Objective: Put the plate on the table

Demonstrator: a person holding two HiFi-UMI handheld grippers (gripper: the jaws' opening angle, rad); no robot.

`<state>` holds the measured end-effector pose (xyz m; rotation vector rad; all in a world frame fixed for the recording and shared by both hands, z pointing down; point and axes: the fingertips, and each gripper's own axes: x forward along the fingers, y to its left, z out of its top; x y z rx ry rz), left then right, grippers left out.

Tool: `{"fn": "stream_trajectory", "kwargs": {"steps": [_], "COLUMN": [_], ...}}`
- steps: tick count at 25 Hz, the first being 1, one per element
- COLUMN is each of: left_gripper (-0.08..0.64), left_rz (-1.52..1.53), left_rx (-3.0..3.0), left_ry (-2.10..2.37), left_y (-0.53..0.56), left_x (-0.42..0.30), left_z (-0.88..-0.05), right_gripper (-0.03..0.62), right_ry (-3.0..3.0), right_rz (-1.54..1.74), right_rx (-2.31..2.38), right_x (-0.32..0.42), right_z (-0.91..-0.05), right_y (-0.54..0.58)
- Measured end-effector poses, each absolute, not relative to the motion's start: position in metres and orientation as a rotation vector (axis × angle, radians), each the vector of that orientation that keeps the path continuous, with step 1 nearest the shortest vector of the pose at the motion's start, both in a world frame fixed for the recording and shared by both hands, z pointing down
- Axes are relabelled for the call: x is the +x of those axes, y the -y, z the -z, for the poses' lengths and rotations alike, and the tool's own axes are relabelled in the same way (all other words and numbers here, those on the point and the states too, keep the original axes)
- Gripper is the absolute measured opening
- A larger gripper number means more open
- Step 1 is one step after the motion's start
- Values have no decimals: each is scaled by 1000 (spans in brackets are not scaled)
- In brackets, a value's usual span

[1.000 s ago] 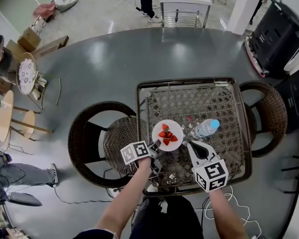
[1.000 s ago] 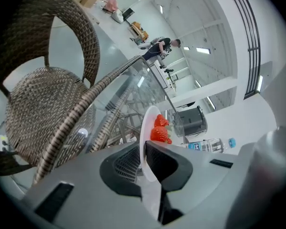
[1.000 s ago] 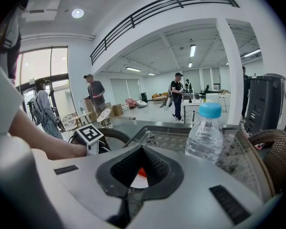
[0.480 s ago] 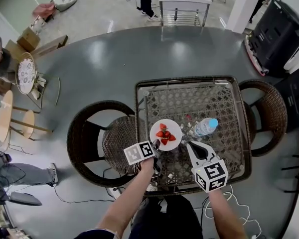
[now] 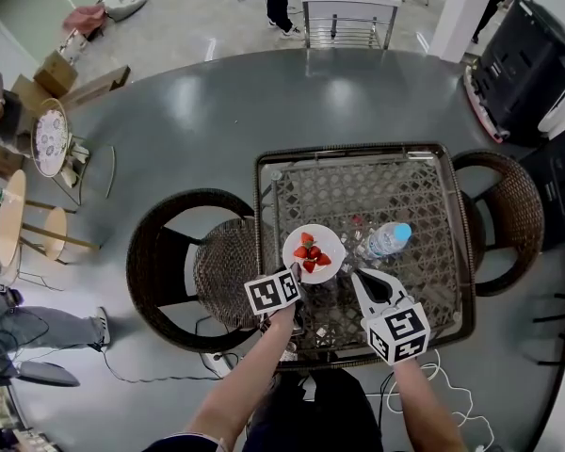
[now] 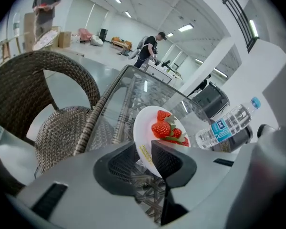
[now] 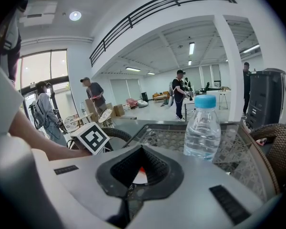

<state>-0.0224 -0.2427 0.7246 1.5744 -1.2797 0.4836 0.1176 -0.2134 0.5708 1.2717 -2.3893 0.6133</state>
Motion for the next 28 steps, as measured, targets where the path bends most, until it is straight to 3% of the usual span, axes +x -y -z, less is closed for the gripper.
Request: {"fn": "stream_trajectory", "kwargs": {"steps": [28], "left_gripper": [103], "left_rz": [-564], "left_rx": [1662], "left_ry": [1345], "left_y": [243], "left_x": [-34], "left_z": [-709], "right_gripper": [5], "right_ry": [2398], "right_rz": [-605], "right_rx": [1277], "right_x": [112], "right_z": [-560], "right_y": [210]}}
